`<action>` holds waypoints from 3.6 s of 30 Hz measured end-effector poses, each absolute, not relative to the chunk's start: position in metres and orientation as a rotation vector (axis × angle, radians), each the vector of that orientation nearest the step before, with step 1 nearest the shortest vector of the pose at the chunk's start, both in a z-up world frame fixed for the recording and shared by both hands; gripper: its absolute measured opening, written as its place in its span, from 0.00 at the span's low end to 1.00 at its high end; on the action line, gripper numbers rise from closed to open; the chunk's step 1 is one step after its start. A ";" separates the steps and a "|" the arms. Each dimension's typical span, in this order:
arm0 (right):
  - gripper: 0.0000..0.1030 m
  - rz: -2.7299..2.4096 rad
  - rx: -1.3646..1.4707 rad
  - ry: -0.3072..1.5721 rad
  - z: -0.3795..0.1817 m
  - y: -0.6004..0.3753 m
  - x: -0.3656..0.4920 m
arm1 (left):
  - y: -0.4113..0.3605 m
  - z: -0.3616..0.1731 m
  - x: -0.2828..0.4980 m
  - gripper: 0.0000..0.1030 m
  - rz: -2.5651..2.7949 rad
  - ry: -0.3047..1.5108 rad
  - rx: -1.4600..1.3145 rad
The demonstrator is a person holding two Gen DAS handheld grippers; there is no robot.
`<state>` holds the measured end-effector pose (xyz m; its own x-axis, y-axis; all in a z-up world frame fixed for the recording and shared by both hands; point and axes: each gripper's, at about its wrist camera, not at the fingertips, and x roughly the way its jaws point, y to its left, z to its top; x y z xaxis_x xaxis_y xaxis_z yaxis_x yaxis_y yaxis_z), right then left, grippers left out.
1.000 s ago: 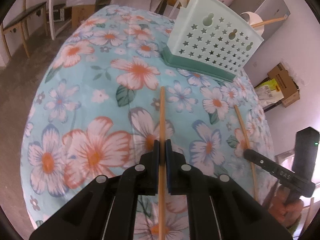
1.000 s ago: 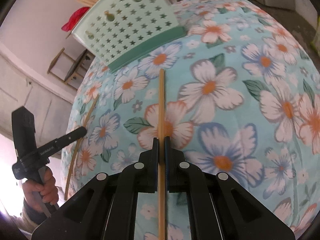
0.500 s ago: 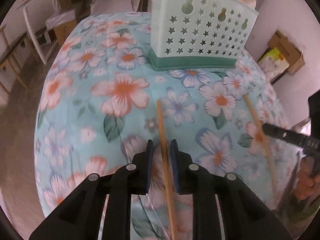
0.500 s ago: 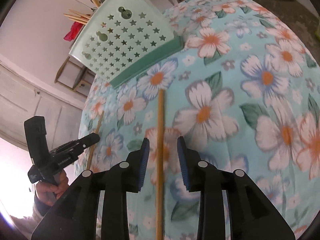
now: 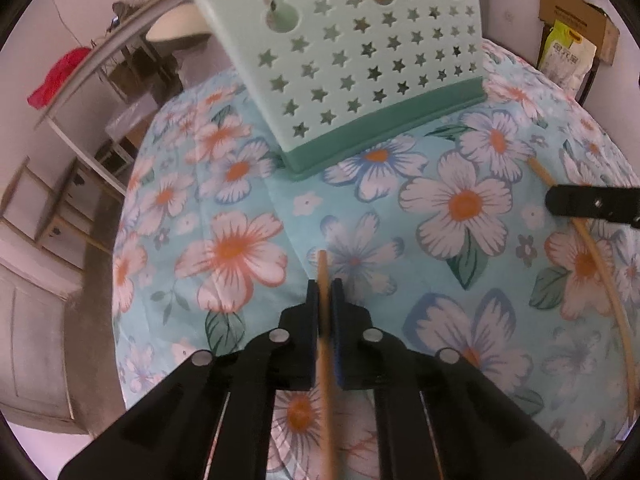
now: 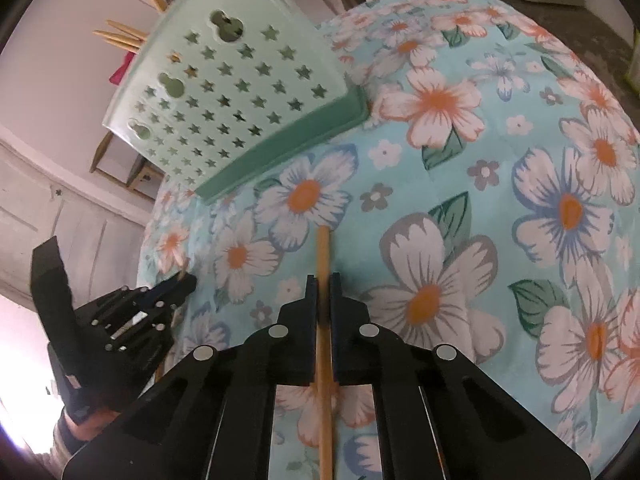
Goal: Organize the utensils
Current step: 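Lift both held chopsticks upright and carry them above the green holder, then lower the chopstick into the green holder and open the left gripper, then lower the chopstick into the green holder and open the right gripper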
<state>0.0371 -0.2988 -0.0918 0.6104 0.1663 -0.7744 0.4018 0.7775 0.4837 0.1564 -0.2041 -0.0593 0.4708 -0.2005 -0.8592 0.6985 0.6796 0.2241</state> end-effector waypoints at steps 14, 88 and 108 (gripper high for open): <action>0.04 -0.133 0.643 0.757 -0.031 -0.302 0.003 | -0.214 -0.028 0.130 0.05 -0.602 0.799 0.651; 0.04 -0.098 0.261 0.068 0.198 -0.287 0.087 | -0.097 0.118 0.144 0.61 -0.761 0.443 -0.156; 0.08 -0.312 0.232 0.159 0.101 -0.292 0.137 | -0.053 0.088 0.144 0.65 -0.713 0.469 -0.144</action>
<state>0.1374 -0.2925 0.1009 0.9396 -0.2847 -0.1899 0.3210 0.9255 0.2011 0.1435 -0.0532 0.0882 0.6582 -0.6589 -0.3641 0.5954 0.7516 -0.2839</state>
